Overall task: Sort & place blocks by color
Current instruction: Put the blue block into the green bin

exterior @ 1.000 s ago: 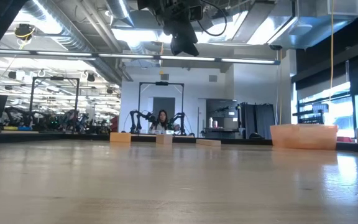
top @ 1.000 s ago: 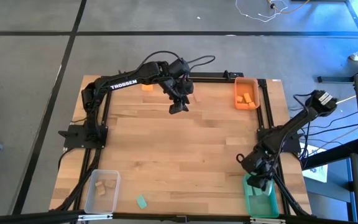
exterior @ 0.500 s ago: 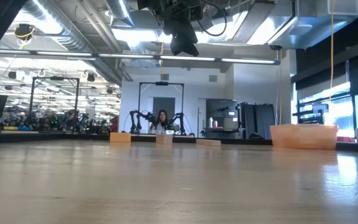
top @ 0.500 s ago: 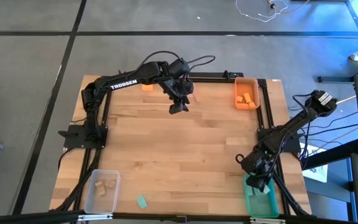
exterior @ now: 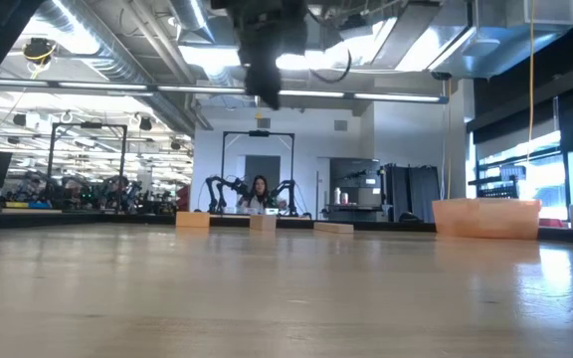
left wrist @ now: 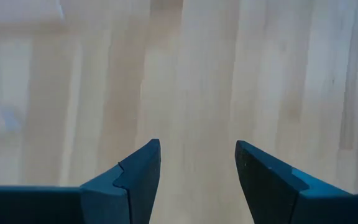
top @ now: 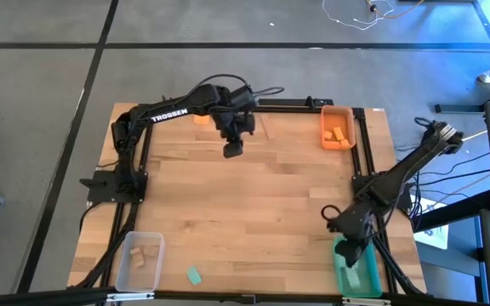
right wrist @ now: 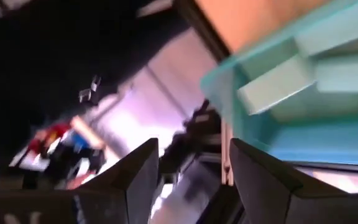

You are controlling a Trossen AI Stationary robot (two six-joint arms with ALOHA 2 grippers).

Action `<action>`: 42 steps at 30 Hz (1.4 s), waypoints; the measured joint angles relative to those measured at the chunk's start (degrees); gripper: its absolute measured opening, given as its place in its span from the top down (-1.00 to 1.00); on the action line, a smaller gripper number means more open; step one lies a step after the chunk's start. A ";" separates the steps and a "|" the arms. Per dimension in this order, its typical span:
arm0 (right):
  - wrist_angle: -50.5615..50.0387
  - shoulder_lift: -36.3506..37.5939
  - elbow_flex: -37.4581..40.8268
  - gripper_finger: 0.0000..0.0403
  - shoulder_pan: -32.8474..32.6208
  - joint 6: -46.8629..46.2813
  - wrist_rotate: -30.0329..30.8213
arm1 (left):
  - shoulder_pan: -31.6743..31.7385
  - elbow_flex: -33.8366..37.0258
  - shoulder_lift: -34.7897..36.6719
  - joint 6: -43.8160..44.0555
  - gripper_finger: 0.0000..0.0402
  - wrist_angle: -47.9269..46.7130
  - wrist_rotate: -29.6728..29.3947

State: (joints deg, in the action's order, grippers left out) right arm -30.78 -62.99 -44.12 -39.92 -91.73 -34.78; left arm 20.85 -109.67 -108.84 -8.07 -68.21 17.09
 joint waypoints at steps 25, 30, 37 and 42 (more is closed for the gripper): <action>-38.96 0.29 -21.39 0.01 0.04 10.14 49.76 | -26.60 0.15 0.00 18.06 0.02 -21.78 -1.22; -38.93 0.29 -21.39 0.01 0.04 17.33 50.16 | -32.82 0.17 0.00 37.41 0.02 -21.78 -3.47; -38.74 0.29 -21.39 0.01 0.04 23.56 55.46 | -43.22 0.20 0.00 91.53 0.02 -21.65 -13.59; -38.04 0.29 -21.39 0.01 0.04 28.74 57.59 | -52.65 0.20 -0.40 116.14 0.02 -18.62 -19.56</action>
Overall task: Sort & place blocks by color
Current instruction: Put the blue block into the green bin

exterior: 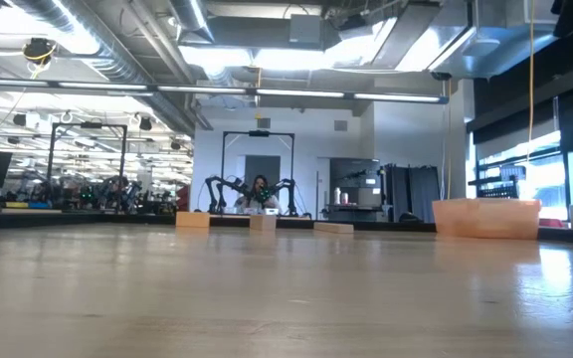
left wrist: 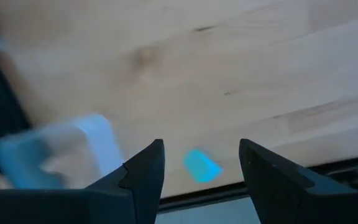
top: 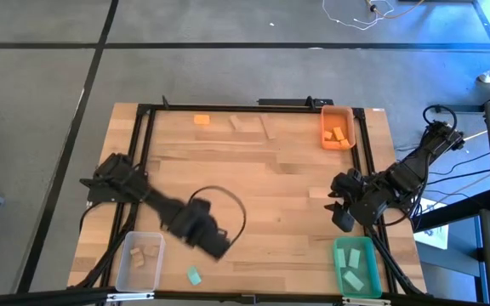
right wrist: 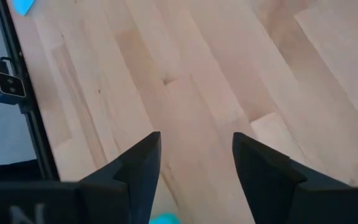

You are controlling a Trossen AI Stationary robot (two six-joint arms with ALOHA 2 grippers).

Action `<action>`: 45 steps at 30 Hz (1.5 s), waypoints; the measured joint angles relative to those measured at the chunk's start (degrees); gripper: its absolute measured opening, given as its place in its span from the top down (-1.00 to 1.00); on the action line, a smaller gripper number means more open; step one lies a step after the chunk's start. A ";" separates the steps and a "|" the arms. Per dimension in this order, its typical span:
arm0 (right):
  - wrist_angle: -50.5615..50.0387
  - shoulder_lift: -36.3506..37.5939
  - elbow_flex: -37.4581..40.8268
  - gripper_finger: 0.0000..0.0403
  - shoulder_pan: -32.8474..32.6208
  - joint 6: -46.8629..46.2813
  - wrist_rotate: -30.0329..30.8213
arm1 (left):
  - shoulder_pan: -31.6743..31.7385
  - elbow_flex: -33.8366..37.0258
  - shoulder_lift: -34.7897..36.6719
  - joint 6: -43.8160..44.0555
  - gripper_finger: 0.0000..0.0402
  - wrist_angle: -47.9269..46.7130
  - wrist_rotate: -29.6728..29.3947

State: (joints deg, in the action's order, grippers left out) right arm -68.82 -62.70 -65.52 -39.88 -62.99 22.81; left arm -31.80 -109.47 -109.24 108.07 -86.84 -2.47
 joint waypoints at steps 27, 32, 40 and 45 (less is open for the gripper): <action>8.42 -0.02 0.02 0.01 -0.02 0.32 -0.39 | -17.50 0.02 -12.92 37.69 0.02 9.17 -9.41; 8.42 -0.02 0.02 0.01 -0.02 0.32 -0.42 | -17.08 0.02 -13.57 38.95 0.02 9.15 -8.97; 8.41 -0.02 0.02 0.01 -0.02 0.32 -0.44 | -16.58 0.74 -14.46 41.93 0.02 10.25 -3.06; 8.40 -0.02 0.02 0.01 -0.02 0.32 -0.44 | -17.03 5.02 -14.50 45.62 0.02 17.09 0.63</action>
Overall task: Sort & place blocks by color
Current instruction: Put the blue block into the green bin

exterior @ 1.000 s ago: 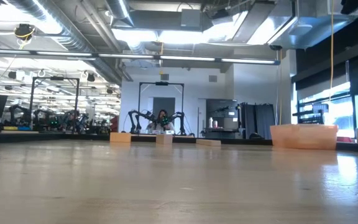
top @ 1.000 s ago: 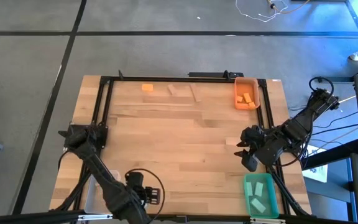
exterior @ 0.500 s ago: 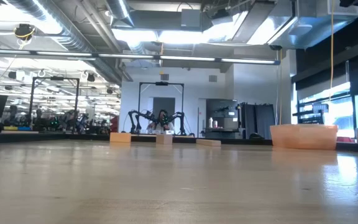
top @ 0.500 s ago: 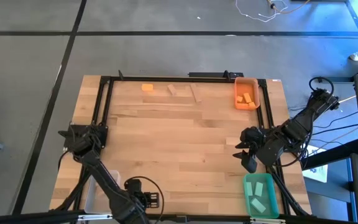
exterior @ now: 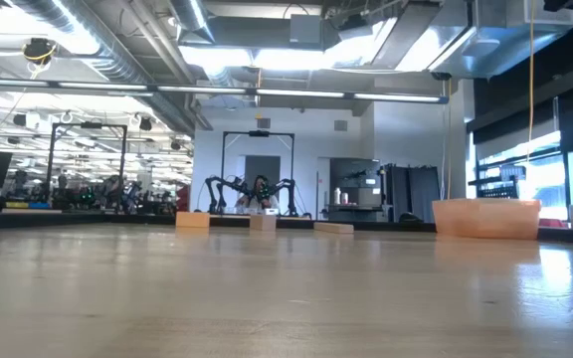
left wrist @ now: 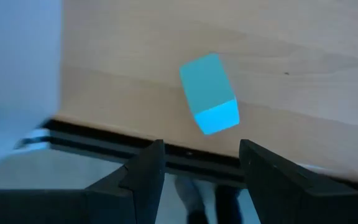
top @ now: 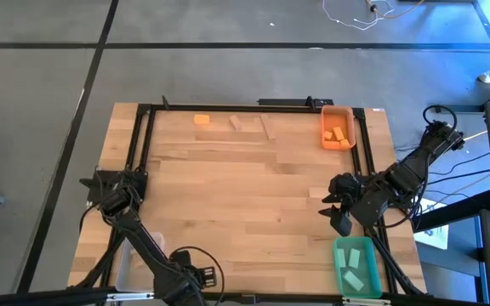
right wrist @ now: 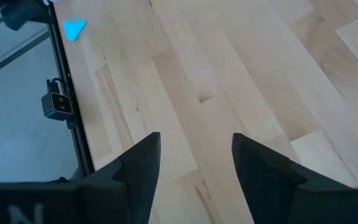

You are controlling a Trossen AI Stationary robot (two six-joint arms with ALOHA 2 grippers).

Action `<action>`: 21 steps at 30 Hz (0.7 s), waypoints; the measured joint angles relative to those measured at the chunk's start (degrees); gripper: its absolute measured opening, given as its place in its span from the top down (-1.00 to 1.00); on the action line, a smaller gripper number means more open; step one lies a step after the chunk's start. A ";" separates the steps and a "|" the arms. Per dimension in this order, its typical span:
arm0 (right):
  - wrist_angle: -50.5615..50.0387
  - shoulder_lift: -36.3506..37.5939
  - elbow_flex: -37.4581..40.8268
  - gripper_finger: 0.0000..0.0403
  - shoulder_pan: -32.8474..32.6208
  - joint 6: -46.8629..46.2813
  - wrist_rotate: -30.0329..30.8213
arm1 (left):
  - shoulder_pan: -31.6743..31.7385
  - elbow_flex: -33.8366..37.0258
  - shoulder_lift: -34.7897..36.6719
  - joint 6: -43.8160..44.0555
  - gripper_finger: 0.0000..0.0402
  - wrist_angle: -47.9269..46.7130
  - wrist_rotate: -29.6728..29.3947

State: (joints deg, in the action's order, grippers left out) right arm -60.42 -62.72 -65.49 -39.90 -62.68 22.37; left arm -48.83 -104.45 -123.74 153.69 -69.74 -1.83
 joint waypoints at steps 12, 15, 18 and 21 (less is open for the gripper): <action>0.00 0.00 0.00 0.01 0.00 0.00 -0.02 | 0.05 4.93 -0.07 2.34 0.02 7.11 -2.73; 0.00 0.00 0.00 0.01 0.00 -0.02 -0.02 | 0.18 5.78 -0.07 2.40 0.02 7.58 -3.38; 0.00 0.00 0.00 0.01 0.00 0.00 -0.02 | 0.45 6.38 -0.07 2.43 0.02 8.77 -3.40; 0.00 0.00 0.00 0.01 0.00 0.00 -0.02 | 0.58 7.20 -0.07 3.22 0.02 9.47 -3.47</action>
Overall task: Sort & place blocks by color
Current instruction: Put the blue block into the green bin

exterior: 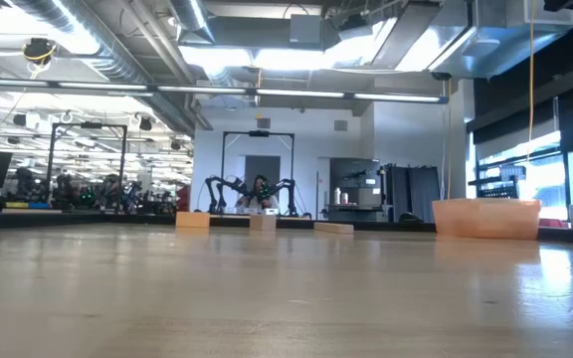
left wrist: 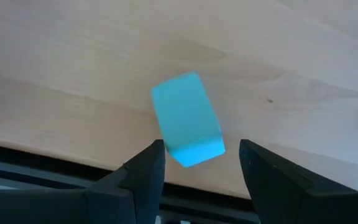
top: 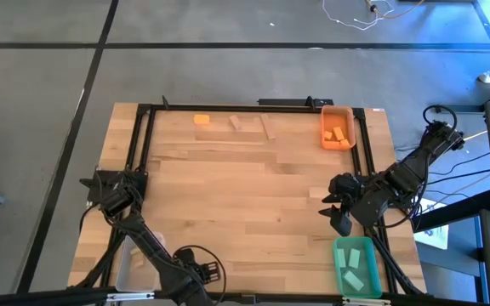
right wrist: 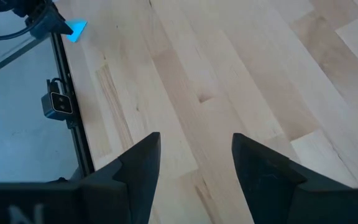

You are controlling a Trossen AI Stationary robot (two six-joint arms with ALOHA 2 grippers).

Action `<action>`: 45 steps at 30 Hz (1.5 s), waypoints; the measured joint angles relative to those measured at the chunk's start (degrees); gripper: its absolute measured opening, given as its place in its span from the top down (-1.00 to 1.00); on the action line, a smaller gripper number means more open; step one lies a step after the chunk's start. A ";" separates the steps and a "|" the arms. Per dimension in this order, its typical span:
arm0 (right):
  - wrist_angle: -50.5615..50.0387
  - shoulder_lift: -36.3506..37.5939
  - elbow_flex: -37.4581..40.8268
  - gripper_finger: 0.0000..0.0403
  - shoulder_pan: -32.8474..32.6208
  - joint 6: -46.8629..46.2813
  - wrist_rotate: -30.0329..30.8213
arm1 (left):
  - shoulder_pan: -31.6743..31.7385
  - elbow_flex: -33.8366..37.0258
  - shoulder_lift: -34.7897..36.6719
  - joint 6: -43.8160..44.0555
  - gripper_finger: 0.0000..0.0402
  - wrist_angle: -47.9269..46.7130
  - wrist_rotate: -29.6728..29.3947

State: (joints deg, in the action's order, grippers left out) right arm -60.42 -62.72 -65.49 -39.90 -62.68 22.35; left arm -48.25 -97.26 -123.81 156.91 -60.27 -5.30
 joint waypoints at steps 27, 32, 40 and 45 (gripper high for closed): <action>-0.02 0.00 0.02 0.01 0.01 -0.02 -0.02 | 2.91 6.08 0.22 -12.36 0.39 8.28 0.40; 0.00 0.00 0.02 0.01 0.02 -0.02 -0.02 | 3.23 6.08 0.22 -16.50 0.39 6.06 0.71; -0.02 0.00 0.02 0.01 0.02 -0.02 -0.02 | 2.73 6.08 0.13 -17.30 0.29 4.89 0.36; -0.01 0.02 0.01 0.01 0.01 -0.02 -0.02 | 3.13 6.08 0.13 -17.51 0.30 4.43 2.80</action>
State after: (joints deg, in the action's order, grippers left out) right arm -60.43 -62.70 -65.48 -39.89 -62.70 22.33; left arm -45.12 -91.18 -123.68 139.40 -55.84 -2.50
